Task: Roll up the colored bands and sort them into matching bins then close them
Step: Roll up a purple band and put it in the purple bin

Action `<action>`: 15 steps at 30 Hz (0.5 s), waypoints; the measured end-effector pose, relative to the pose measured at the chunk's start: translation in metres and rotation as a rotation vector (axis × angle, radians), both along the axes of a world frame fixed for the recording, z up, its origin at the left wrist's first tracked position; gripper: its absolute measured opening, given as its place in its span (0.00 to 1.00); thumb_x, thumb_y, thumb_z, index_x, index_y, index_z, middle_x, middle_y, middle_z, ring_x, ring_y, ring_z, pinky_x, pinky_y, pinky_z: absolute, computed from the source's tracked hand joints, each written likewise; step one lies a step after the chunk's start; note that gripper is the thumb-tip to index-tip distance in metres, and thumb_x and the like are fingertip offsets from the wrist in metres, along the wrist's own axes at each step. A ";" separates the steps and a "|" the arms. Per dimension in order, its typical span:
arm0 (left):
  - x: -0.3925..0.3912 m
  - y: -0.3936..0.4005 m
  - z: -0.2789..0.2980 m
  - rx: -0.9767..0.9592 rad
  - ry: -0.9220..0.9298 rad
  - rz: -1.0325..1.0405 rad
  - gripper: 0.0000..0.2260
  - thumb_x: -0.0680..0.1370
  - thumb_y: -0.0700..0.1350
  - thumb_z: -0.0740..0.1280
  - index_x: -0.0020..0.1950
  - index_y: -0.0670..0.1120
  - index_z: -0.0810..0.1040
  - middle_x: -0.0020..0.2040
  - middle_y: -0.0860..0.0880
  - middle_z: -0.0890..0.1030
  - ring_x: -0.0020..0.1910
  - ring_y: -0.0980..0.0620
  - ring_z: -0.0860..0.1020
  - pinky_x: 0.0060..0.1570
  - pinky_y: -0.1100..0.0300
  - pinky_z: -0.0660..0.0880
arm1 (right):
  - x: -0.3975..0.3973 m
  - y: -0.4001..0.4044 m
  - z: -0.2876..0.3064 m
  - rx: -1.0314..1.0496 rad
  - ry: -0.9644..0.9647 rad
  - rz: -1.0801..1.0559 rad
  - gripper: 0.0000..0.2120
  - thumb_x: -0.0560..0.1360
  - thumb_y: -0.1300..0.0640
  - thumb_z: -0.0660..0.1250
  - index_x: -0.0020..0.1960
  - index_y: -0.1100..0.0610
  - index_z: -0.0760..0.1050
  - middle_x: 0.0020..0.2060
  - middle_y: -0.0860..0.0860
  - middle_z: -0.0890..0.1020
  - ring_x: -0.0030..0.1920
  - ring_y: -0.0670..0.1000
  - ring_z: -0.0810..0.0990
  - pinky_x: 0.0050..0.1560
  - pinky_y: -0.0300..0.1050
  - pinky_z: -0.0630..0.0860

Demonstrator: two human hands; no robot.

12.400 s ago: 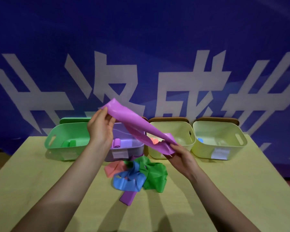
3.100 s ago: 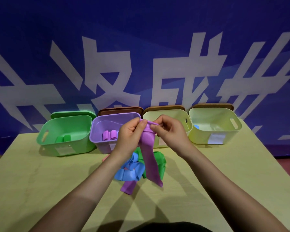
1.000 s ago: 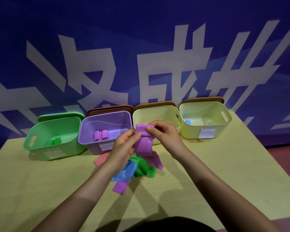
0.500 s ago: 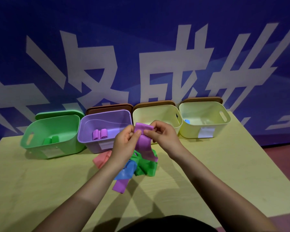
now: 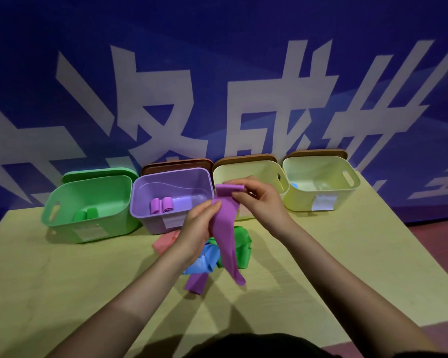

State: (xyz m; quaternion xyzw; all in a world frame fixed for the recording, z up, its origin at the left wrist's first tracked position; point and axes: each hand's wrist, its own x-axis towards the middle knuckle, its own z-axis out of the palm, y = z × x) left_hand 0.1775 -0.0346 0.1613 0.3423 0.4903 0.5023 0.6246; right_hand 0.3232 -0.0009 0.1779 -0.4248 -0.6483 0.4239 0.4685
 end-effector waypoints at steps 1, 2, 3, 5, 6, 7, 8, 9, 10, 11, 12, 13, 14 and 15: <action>-0.001 0.000 0.004 0.016 -0.004 0.001 0.10 0.81 0.39 0.58 0.50 0.44 0.79 0.44 0.43 0.80 0.43 0.47 0.75 0.45 0.53 0.70 | -0.001 -0.001 -0.001 0.060 -0.073 0.014 0.15 0.75 0.69 0.66 0.54 0.51 0.81 0.48 0.58 0.79 0.50 0.52 0.78 0.51 0.41 0.75; -0.002 0.000 0.007 0.032 -0.010 0.000 0.11 0.81 0.38 0.57 0.49 0.44 0.79 0.45 0.42 0.79 0.43 0.48 0.75 0.43 0.54 0.69 | -0.001 -0.002 -0.001 0.114 -0.131 0.031 0.15 0.75 0.68 0.66 0.54 0.51 0.81 0.47 0.57 0.78 0.49 0.49 0.77 0.49 0.36 0.73; -0.002 0.000 0.010 0.042 -0.012 0.005 0.12 0.81 0.38 0.55 0.49 0.44 0.78 0.44 0.43 0.78 0.42 0.50 0.74 0.41 0.55 0.69 | -0.001 -0.003 -0.002 0.161 -0.174 0.043 0.15 0.75 0.67 0.66 0.55 0.51 0.81 0.46 0.55 0.76 0.48 0.47 0.76 0.48 0.33 0.72; -0.001 0.000 0.010 0.032 -0.016 0.016 0.13 0.82 0.41 0.54 0.50 0.45 0.78 0.44 0.44 0.79 0.43 0.50 0.74 0.40 0.57 0.69 | 0.003 -0.001 -0.005 0.265 -0.238 0.041 0.15 0.75 0.67 0.66 0.56 0.52 0.82 0.45 0.52 0.75 0.47 0.46 0.75 0.49 0.33 0.72; 0.000 -0.001 0.011 0.024 -0.017 0.015 0.14 0.82 0.45 0.54 0.51 0.46 0.78 0.45 0.44 0.80 0.45 0.50 0.76 0.42 0.56 0.70 | 0.005 0.001 -0.008 0.315 -0.271 0.036 0.15 0.74 0.67 0.66 0.56 0.53 0.82 0.45 0.52 0.75 0.47 0.46 0.75 0.50 0.34 0.72; 0.001 -0.001 0.011 0.025 -0.005 0.013 0.14 0.82 0.48 0.55 0.52 0.47 0.79 0.47 0.45 0.81 0.47 0.49 0.77 0.45 0.55 0.71 | 0.007 0.003 -0.010 0.360 -0.304 0.030 0.16 0.73 0.67 0.65 0.56 0.54 0.82 0.45 0.51 0.75 0.47 0.46 0.75 0.50 0.35 0.72; 0.003 -0.001 0.010 0.038 0.010 0.015 0.13 0.81 0.50 0.57 0.52 0.48 0.80 0.48 0.45 0.82 0.49 0.48 0.78 0.48 0.54 0.72 | 0.009 0.005 -0.012 0.398 -0.329 0.027 0.17 0.72 0.67 0.65 0.56 0.55 0.82 0.45 0.51 0.75 0.48 0.47 0.75 0.51 0.37 0.72; 0.006 -0.002 0.009 0.063 0.045 0.025 0.11 0.80 0.50 0.60 0.51 0.49 0.81 0.48 0.45 0.83 0.49 0.48 0.79 0.50 0.53 0.72 | 0.011 0.006 -0.013 0.426 -0.345 0.034 0.17 0.72 0.67 0.64 0.57 0.55 0.82 0.45 0.51 0.75 0.48 0.47 0.75 0.51 0.38 0.72; 0.008 -0.003 0.010 0.090 0.072 0.038 0.09 0.79 0.48 0.62 0.50 0.50 0.82 0.48 0.46 0.83 0.49 0.48 0.79 0.51 0.53 0.73 | 0.013 0.007 -0.013 0.442 -0.348 0.056 0.17 0.72 0.67 0.64 0.57 0.56 0.82 0.46 0.51 0.75 0.48 0.48 0.75 0.52 0.39 0.73; 0.011 -0.004 0.010 0.115 0.097 0.048 0.08 0.79 0.45 0.62 0.50 0.50 0.81 0.48 0.47 0.83 0.48 0.49 0.79 0.52 0.54 0.73 | 0.017 0.008 -0.013 0.438 -0.338 0.091 0.18 0.72 0.68 0.63 0.58 0.56 0.81 0.47 0.51 0.75 0.50 0.48 0.76 0.53 0.40 0.72; 0.014 -0.005 0.009 0.134 0.099 0.053 0.08 0.80 0.43 0.62 0.50 0.49 0.81 0.48 0.47 0.83 0.49 0.49 0.79 0.53 0.54 0.73 | 0.020 0.007 -0.013 0.402 -0.308 0.134 0.19 0.73 0.68 0.62 0.59 0.57 0.81 0.48 0.52 0.75 0.51 0.48 0.76 0.54 0.39 0.72; 0.016 -0.005 0.007 0.152 0.099 0.055 0.08 0.80 0.42 0.62 0.51 0.48 0.80 0.48 0.46 0.83 0.49 0.49 0.79 0.53 0.54 0.73 | 0.024 0.005 -0.013 0.317 -0.242 0.172 0.20 0.72 0.69 0.60 0.60 0.58 0.80 0.49 0.53 0.76 0.53 0.48 0.76 0.56 0.38 0.71; 0.018 -0.006 0.007 0.166 0.096 0.057 0.08 0.80 0.41 0.61 0.52 0.48 0.80 0.48 0.47 0.83 0.49 0.49 0.79 0.53 0.54 0.73 | 0.027 0.003 -0.011 0.192 -0.140 0.191 0.21 0.71 0.68 0.58 0.61 0.59 0.79 0.51 0.53 0.76 0.54 0.48 0.76 0.56 0.37 0.71; 0.020 -0.006 0.006 0.175 0.107 0.057 0.08 0.80 0.41 0.61 0.52 0.47 0.80 0.47 0.48 0.83 0.48 0.51 0.79 0.52 0.55 0.73 | 0.029 0.002 -0.009 0.049 -0.016 0.182 0.22 0.71 0.67 0.58 0.62 0.59 0.78 0.52 0.54 0.77 0.54 0.47 0.76 0.55 0.37 0.73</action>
